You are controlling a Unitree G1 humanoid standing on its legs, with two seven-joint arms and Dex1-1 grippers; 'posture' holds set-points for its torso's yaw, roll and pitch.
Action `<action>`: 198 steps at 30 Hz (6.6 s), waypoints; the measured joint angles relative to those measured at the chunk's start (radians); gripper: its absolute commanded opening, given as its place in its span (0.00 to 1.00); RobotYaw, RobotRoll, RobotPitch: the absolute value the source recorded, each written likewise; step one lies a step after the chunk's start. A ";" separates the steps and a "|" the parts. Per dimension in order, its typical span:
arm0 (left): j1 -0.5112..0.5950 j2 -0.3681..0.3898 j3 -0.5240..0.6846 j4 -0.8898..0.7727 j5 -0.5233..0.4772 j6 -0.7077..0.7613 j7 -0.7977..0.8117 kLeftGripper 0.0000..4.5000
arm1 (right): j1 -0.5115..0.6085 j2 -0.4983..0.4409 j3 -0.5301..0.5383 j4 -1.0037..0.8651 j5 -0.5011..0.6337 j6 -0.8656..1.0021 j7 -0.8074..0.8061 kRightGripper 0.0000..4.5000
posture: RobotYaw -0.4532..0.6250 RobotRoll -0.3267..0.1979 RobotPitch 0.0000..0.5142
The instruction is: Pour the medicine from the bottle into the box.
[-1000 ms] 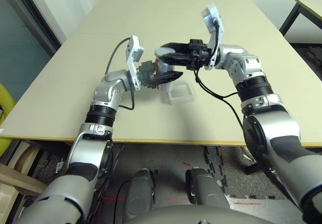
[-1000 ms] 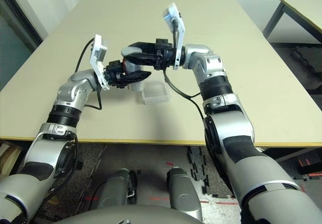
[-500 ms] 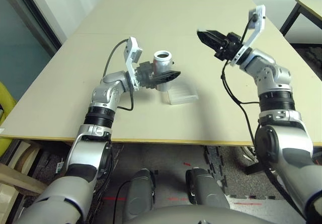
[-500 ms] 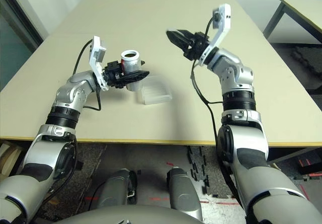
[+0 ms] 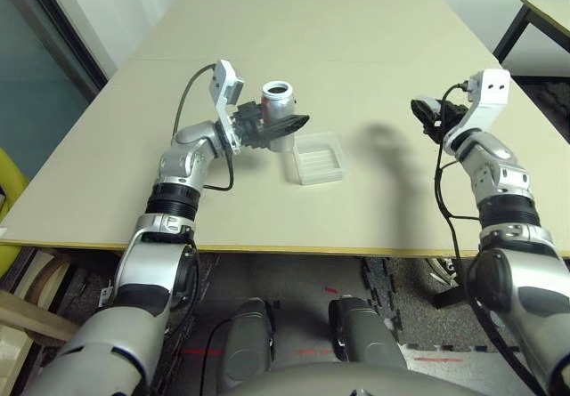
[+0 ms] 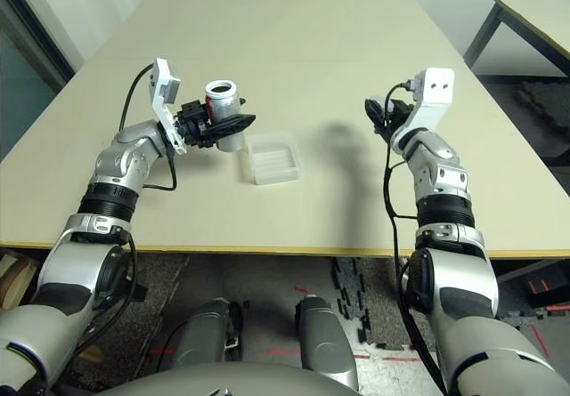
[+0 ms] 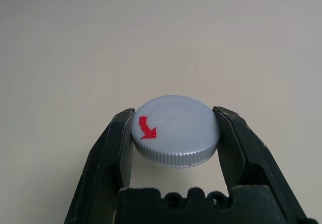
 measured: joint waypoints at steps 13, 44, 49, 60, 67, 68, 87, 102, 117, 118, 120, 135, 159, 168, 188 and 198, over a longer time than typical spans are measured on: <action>-0.010 0.008 0.000 0.036 0.025 -0.028 0.022 0.62 | -0.032 0.000 0.000 0.197 -0.024 -0.104 -0.008 1.00 | 0.26 0.62 0.08; -0.270 0.068 -0.018 0.353 0.186 -0.186 0.024 0.62 | 0.081 -0.119 0.279 -0.348 0.059 0.009 0.883 1.00 | 0.24 0.62 0.11; -0.303 0.061 -0.084 0.401 0.287 -0.282 0.044 0.62 | 0.084 -0.110 0.285 -0.347 0.048 0.008 0.861 1.00 | 0.24 0.62 0.11; -0.531 0.067 -0.706 0.545 1.082 -0.796 0.666 0.62 | 0.099 -0.067 0.285 -0.345 0.057 0.029 0.816 1.00 | 0.25 0.62 0.10; -0.690 -0.025 -1.059 0.628 1.490 -0.839 1.050 0.62 | 0.098 -0.034 0.275 -0.345 0.084 0.060 0.784 1.00 | 0.24 0.62 0.10; -0.703 -0.036 -1.113 0.645 1.547 -0.837 1.097 0.62 | 0.098 -0.031 0.274 -0.345 0.088 0.063 0.776 1.00 | 0.24 0.62 0.09; -0.688 -0.077 -0.806 0.736 1.280 -0.793 0.766 0.62 | 0.117 -0.059 0.282 -0.349 0.070 0.025 0.780 1.00 | 0.24 0.62 0.10; -0.541 -0.013 0.013 0.645 0.488 -0.230 0.375 0.62 | 0.117 -0.071 0.319 -0.324 0.015 -0.033 0.815 1.00 | 0.27 0.62 0.12; -0.208 -0.051 0.189 0.457 0.248 -0.174 0.404 0.62 | 0.113 -0.078 0.344 -0.294 -0.014 -0.055 0.846 1.00 | 0.27 0.62 0.13; -0.198 -0.052 0.189 0.455 0.247 -0.190 0.405 0.62 | 0.112 -0.078 0.345 -0.294 -0.015 -0.055 0.847 1.00 | 0.27 0.62 0.13; -0.170 -0.059 0.185 0.460 0.248 -0.228 0.406 0.62 | 0.112 -0.080 0.345 -0.294 -0.016 -0.055 0.847 1.00 | 0.27 0.62 0.13; -0.120 -0.082 0.160 0.552 0.257 -0.350 0.467 0.62 | 0.114 -0.093 0.345 -0.307 -0.021 -0.052 0.844 1.00 | 0.25 0.62 0.12; -0.055 -0.086 0.167 0.537 0.249 -0.404 0.473 1.00 | 0.115 -0.097 0.345 -0.314 -0.021 -0.049 0.832 1.00 | 0.26 0.62 0.14; 0.065 -0.093 0.167 0.372 0.206 -0.388 0.428 1.00 | 0.115 -0.090 0.345 -0.309 -0.023 -0.053 0.827 1.00 | 0.27 0.62 0.14; 0.497 -0.079 0.150 -0.386 0.076 -0.067 0.448 1.00 | 0.104 -0.081 0.306 -0.246 -0.017 -0.081 0.771 1.00 | 0.29 0.62 0.12; 0.553 0.025 0.289 -0.611 -0.033 0.035 0.569 1.00 | 0.084 -0.050 0.094 -0.148 0.060 -0.086 0.476 1.00 | 0.32 0.62 0.10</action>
